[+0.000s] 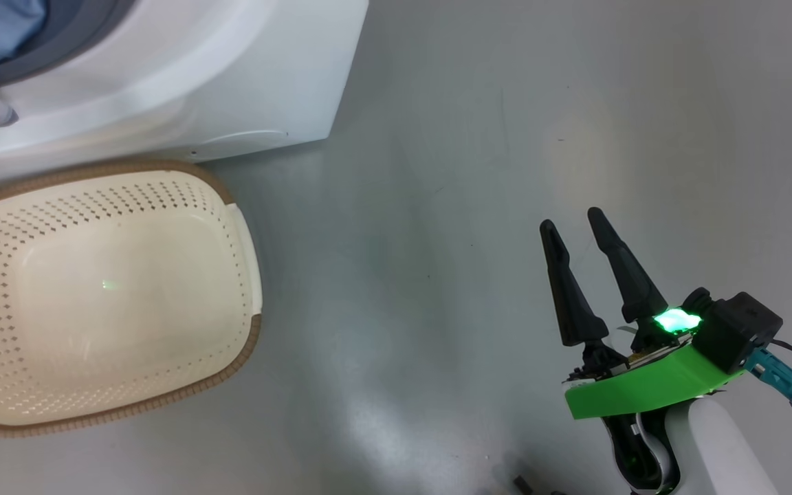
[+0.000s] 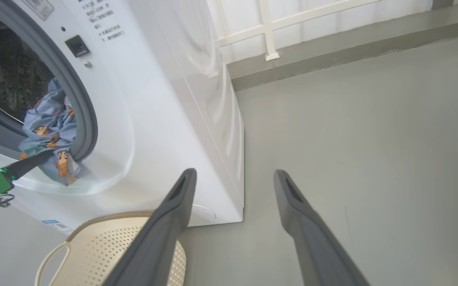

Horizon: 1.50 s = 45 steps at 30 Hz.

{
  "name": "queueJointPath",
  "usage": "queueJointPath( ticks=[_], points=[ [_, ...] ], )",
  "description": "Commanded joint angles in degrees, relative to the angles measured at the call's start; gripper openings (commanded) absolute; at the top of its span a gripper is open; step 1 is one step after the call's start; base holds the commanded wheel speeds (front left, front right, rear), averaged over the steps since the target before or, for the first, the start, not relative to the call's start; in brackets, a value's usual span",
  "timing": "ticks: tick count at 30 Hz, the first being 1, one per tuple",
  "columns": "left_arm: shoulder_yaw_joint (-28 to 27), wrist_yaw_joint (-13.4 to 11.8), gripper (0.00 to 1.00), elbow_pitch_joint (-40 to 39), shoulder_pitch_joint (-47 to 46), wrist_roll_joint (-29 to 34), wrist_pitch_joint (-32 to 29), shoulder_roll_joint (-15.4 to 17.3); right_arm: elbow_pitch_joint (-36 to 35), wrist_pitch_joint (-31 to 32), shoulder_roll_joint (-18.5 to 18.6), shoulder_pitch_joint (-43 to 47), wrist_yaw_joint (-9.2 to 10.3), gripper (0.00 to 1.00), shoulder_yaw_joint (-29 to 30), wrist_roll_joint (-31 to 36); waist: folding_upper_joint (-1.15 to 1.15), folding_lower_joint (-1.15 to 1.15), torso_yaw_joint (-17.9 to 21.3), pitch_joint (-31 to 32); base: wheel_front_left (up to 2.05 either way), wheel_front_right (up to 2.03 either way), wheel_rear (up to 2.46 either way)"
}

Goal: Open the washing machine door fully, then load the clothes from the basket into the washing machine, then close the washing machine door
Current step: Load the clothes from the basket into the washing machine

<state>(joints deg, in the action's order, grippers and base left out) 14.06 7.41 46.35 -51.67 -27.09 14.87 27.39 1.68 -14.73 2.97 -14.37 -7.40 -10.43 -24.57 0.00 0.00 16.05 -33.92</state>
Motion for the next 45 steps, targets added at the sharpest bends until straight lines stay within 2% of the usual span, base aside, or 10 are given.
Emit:
queueJointPath(
  ticks=[1,11,17,20,30,34,36,38,39,45],
  points=[
    [-1.0,0.1,0.0,-1.9,-1.4,-0.7,0.1,2.9,-1.5,-0.3,-0.1,-0.2,-0.09,1.0,-1.1,-0.5,0.0,0.0,-0.2,-0.2,0.0,0.0,0.0],
    [1.5,0.1,0.0,-4.9,-7.5,-5.8,0.1,4.1,-1.5,-0.3,-0.1,-0.9,-0.09,1.0,-1.7,-1.8,0.0,0.0,0.2,-1.0,0.0,0.0,0.0],
    [4.5,0.1,0.0,-2.4,-14.2,-9.5,0.1,5.7,-1.4,-0.3,-0.1,-1.0,-0.09,1.0,-2.6,-2.8,0.0,0.0,1.8,-1.2,0.0,0.0,0.0],
    [2.7,0.1,0.0,-1.9,-17.5,-10.8,0.1,6.7,-1.5,-0.3,-0.1,-1.0,-0.09,1.0,-3.1,-3.2,0.0,0.0,2.9,-1.2,0.0,0.0,0.0],
    [7.8,0.1,0.0,7.6,-18.2,-9.2,0.1,7.2,-1.3,-0.3,-0.1,0.2,-0.09,1.0,-4.3,-3.9,0.0,0.0,5.3,-0.3,0.0,0.0,0.0],
    [11.3,0.1,0.16,12.1,-19.1,-10.5,-0.1,7.2,-1.4,-0.3,-0.1,0.4,-0.09,1.0,-4.6,-4.1,0.0,0.0,5.7,-0.3,0.0,0.0,0.0],
    [13.1,0.1,0.47,13.1,-19.9,-11.2,-0.1,7.3,-1.5,-0.3,-0.1,0.5,-0.09,1.0,-4.5,-4.2,0.0,0.0,5.6,-0.4,0.0,0.0,0.0],
    [14.8,0.1,0.94,13.6,-20.5,-12.1,-0.1,7.2,-1.5,-0.3,-0.1,0.5,-0.09,1.0,-4.2,-4.3,0.0,0.0,5.3,-0.3,0.0,0.0,0.0],
    [15.8,0.1,1.0,13.8,-20.7,-12.4,-0.1,7.2,-1.5,-0.3,-0.1,0.6,-0.09,1.0,-4.1,-4.3,0.0,0.0,5.2,-0.3,0.0,0.0,0.0],
    [19.6,0.1,1.0,15.2,-20.2,-15.7,0.0,6.1,-1.0,-0.3,-0.1,0.3,-0.09,1.0,-3.5,-3.7,0.0,0.0,3.7,1.3,0.0,0.0,0.0]
  ],
)
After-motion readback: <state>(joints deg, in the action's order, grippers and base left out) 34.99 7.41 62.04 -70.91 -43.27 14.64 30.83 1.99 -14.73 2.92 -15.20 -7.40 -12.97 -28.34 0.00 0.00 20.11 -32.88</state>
